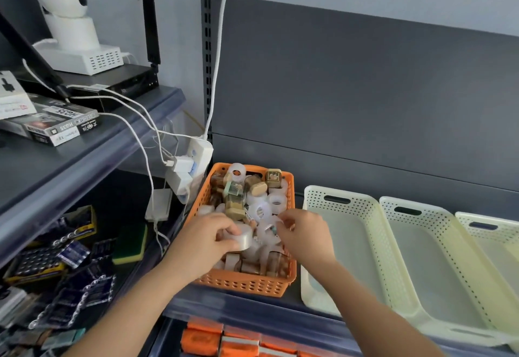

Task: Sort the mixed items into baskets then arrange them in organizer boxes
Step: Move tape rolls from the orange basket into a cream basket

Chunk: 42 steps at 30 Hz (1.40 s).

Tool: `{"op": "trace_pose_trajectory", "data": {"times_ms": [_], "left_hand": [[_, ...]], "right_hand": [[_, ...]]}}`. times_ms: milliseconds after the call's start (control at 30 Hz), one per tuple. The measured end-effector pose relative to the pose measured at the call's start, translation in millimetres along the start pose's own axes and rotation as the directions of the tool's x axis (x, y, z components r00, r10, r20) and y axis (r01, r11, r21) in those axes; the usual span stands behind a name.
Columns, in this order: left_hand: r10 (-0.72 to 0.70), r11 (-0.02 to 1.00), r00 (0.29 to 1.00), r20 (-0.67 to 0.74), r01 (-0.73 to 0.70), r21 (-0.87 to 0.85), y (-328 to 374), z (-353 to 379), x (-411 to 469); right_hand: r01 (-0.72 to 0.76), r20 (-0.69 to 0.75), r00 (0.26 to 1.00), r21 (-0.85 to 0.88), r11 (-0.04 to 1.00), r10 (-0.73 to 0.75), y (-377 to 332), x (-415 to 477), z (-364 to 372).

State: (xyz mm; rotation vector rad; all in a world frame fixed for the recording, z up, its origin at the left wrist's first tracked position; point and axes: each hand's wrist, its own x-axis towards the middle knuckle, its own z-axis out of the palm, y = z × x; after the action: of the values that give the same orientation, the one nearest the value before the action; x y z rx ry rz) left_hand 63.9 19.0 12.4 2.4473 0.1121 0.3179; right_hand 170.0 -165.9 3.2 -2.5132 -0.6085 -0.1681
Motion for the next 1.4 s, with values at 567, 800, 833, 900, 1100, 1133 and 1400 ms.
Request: {"op": "trace_pose_trajectory", "data": {"times_ms": [567,800,833,900,1100,1133,1400], "left_hand": [[0.189,0.917,0.97,0.152,-0.23,0.327,110.8,138.4,116.9],[-0.018,0.766,0.918,0.396,-0.242,0.595,113.3,176.9,124.4],[-0.013,0.738,0.909,0.416,-0.273,0.618,112.3,179.0,123.0],[-0.008,0.696,0.9,0.436,-0.308,0.648,111.7,180.1,122.2],[0.024,0.711,0.886,0.463,-0.341,0.615,114.0,167.5,117.9],[0.052,0.726,0.886,0.46,-0.35,0.592,114.0,162.7,115.1],[0.27,0.82,0.944,0.187,-0.328,0.469,83.9,98.9,79.6]], "right_hand": [[-0.124,0.187,0.965,-0.284,0.951,0.182,149.7,44.8,-60.6],[0.043,0.339,0.935,-0.397,0.917,0.103,166.8,54.7,-47.1],[0.075,0.374,0.922,-0.42,0.904,0.097,169.2,53.5,-45.4],[0.121,0.407,0.91,-0.444,0.888,0.08,171.6,52.6,-43.4],[0.145,0.402,0.914,-0.443,0.885,0.051,168.0,52.1,-42.6],[0.145,0.398,0.916,-0.44,0.886,0.048,167.0,50.9,-42.2],[0.153,0.155,0.981,-0.234,0.96,-0.119,124.0,39.6,-33.2]]}}
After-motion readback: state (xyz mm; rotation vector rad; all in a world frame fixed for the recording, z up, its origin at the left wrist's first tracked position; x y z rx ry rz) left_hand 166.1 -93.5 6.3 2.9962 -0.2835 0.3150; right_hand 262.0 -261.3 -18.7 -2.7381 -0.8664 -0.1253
